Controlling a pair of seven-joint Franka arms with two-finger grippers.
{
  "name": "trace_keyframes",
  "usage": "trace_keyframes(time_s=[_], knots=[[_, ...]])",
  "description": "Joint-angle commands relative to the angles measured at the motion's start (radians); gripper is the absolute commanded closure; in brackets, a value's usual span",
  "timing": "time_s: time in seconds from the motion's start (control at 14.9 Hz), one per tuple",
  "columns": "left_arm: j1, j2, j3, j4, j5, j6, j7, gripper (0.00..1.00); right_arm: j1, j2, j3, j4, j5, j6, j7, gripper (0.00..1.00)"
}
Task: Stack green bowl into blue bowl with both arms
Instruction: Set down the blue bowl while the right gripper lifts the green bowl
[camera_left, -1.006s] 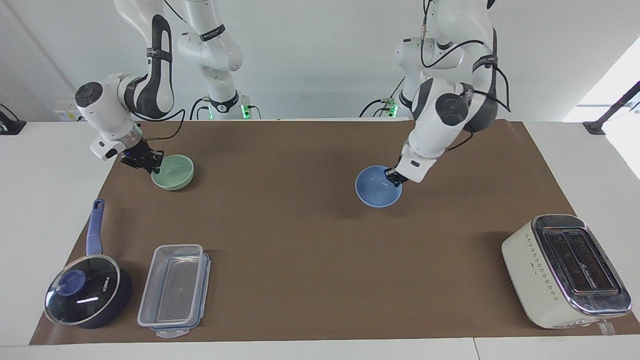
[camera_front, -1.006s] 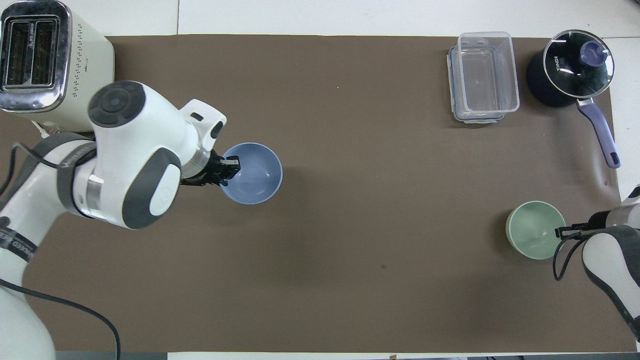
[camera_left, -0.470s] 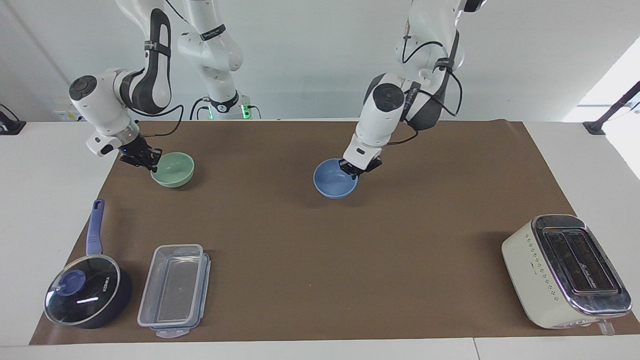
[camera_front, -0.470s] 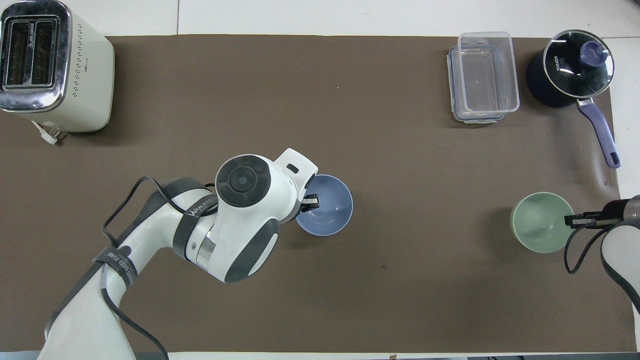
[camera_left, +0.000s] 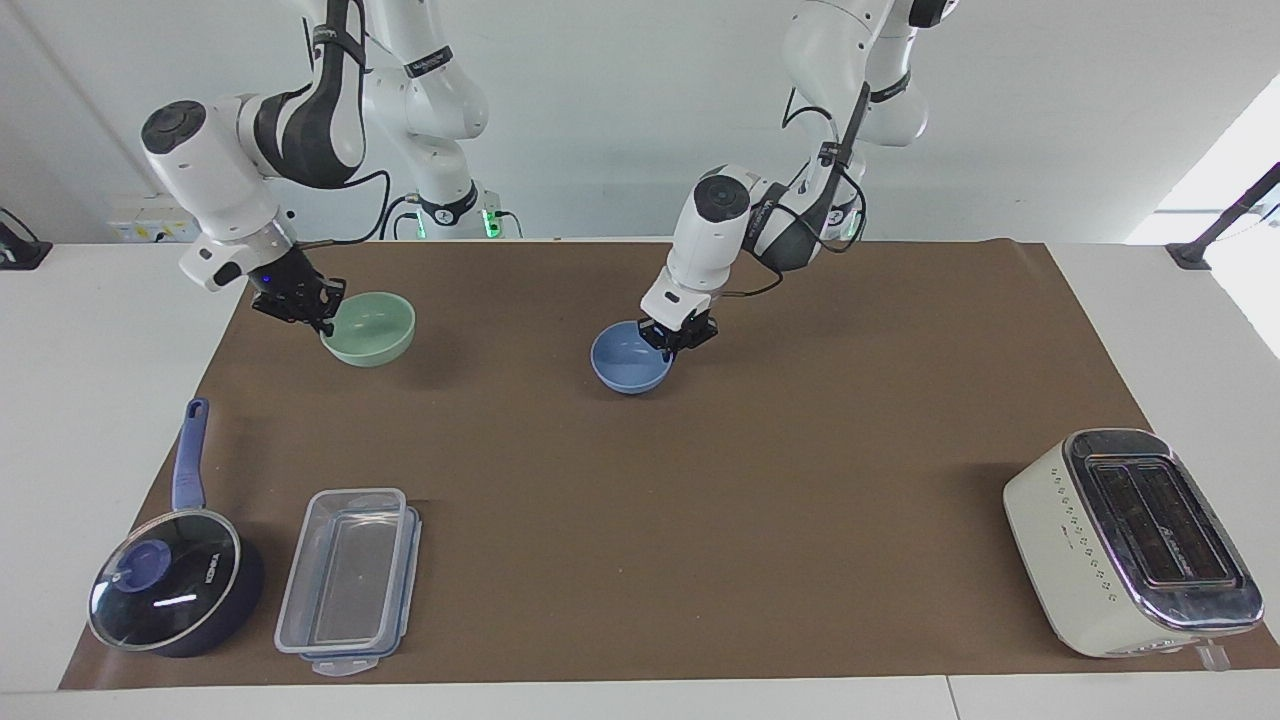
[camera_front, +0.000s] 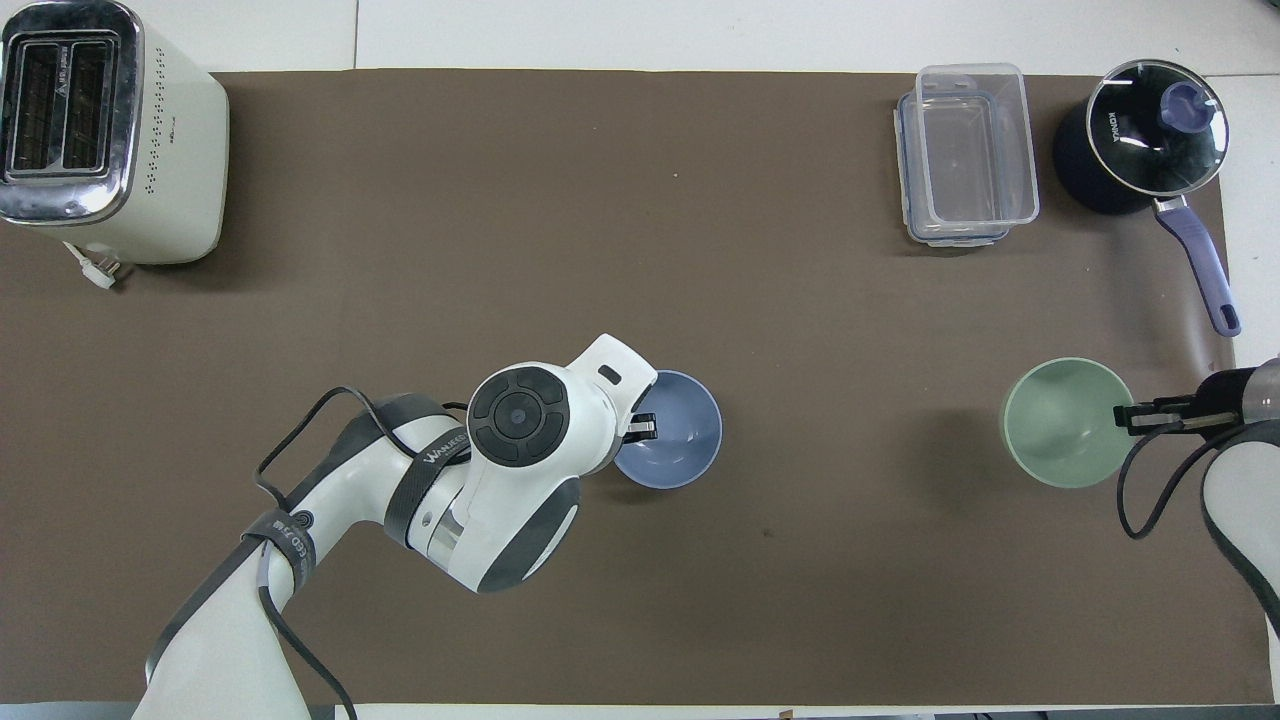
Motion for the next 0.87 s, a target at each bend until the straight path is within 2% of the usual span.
trace_keyframes(time_s=[0.0,0.13,0.4,0.54,0.8], knots=[[-0.003,-0.015,0.015,-0.016,-0.022,0.025,0.019,0.0,0.071,-0.005,0.004,0.024,0.044,-0.032,0.089,1.0],[0.012,-0.029,0.014,-0.008,-0.022,0.005,0.019,0.0,0.127,-0.004,0.004,0.029,0.086,-0.03,0.179,1.0],[0.127,-0.068,0.02,0.081,-0.02,-0.185,0.03,0.0,0.282,0.005,0.004,0.052,0.087,-0.013,0.424,1.0],[0.21,-0.07,0.02,0.151,-0.02,-0.298,0.109,0.0,0.351,0.022,0.004,0.061,0.087,0.011,0.549,1.0],[0.386,-0.07,0.021,0.251,0.001,-0.501,0.341,0.0,0.515,0.115,0.004,0.158,0.086,0.005,0.786,1.0]])
